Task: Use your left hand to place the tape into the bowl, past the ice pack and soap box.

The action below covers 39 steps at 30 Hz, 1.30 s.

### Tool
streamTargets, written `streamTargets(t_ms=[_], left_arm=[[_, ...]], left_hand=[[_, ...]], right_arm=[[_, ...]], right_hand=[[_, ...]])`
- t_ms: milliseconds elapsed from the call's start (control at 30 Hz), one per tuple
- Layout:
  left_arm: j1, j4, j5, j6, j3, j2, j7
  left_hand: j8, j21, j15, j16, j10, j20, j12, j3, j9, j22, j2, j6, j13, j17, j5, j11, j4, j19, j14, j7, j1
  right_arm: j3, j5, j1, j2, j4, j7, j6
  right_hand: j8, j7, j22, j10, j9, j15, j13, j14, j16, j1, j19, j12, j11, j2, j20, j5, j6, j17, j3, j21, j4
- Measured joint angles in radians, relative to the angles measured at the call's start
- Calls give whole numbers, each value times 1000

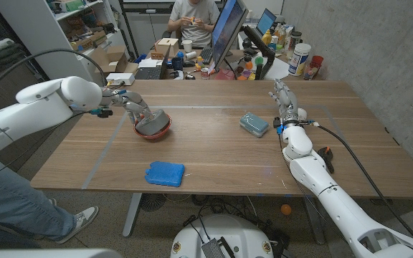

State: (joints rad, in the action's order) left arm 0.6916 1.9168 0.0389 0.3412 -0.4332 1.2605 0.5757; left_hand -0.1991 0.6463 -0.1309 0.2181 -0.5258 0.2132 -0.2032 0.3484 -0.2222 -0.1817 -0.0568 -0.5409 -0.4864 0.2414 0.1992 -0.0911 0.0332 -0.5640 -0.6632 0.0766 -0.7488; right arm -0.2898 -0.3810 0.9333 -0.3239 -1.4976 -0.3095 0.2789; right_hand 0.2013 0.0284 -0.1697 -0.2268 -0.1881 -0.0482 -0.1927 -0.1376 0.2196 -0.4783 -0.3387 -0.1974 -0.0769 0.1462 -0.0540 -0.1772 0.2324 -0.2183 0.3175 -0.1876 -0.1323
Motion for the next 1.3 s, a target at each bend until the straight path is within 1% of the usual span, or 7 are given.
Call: streamTargets(t_ms=[200,367,533,733,933,1033,1300], left_arm=[[17,11,-31,-3,26,16,-19],[44,14,-92,-25,61,29,-58],[128,-14,-203,-88,156,41,-130],[216,-60,-332,-208,253,13,-234],[260,-155,-450,-342,318,-75,-265],[257,-233,-534,-435,332,-155,-263],[204,-363,-693,-567,333,-298,-197]], left_hand=[[0,0,-3,0,5,0,0,0,0,0,-3,5,0,0,0,-5,0,0,3,5,11],[0,-13,14,8,-48,0,-23,8,0,0,-37,5,4,3,0,21,-8,0,-11,5,26],[0,-22,22,8,-51,2,-23,21,0,0,-77,5,2,12,0,21,-21,17,1,5,42],[0,-79,15,-11,-19,1,-22,40,0,-1,-101,6,2,17,0,16,-25,122,90,5,58],[0,-138,9,-27,48,1,-1,49,3,-2,-87,41,3,15,7,14,-24,236,189,2,79],[11,-163,9,-33,98,1,8,49,4,-2,-73,81,14,6,7,-1,-24,274,244,2,103],[23,-190,17,-35,182,-52,19,11,17,0,-19,185,49,-18,-7,-32,-17,284,315,16,170]], right_arm=[[1,0,1,-2,-2,0,1],[1,1,3,-4,-8,-1,1],[1,5,5,-6,-18,-5,-1],[-4,15,9,-9,-35,-15,-8],[-10,31,10,-8,-44,-29,-8],[-17,45,8,-8,-55,-36,-3],[-32,87,-1,-17,-91,-61,4]], right_hand=[[0,0,0,0,0,0,0,0,0,0,-2,0,0,0,-2,0,0,0,0,0,0],[0,0,0,0,0,0,0,0,0,0,-2,0,0,0,-2,0,0,-3,0,0,0],[0,-4,0,0,0,0,0,0,0,0,-2,0,0,0,-2,0,4,-3,0,0,0],[0,-3,0,0,0,0,0,0,0,0,-2,0,0,0,-2,0,4,-3,0,0,0],[0,14,0,0,0,6,0,-6,0,0,-6,0,0,0,2,0,21,-1,0,-6,0],[0,15,0,-4,0,7,0,-7,8,0,-13,0,-4,0,9,0,21,0,0,-6,0],[0,15,0,-4,0,2,0,-13,8,30,-30,0,-4,-30,-34,0,21,0,-24,-10,4]])
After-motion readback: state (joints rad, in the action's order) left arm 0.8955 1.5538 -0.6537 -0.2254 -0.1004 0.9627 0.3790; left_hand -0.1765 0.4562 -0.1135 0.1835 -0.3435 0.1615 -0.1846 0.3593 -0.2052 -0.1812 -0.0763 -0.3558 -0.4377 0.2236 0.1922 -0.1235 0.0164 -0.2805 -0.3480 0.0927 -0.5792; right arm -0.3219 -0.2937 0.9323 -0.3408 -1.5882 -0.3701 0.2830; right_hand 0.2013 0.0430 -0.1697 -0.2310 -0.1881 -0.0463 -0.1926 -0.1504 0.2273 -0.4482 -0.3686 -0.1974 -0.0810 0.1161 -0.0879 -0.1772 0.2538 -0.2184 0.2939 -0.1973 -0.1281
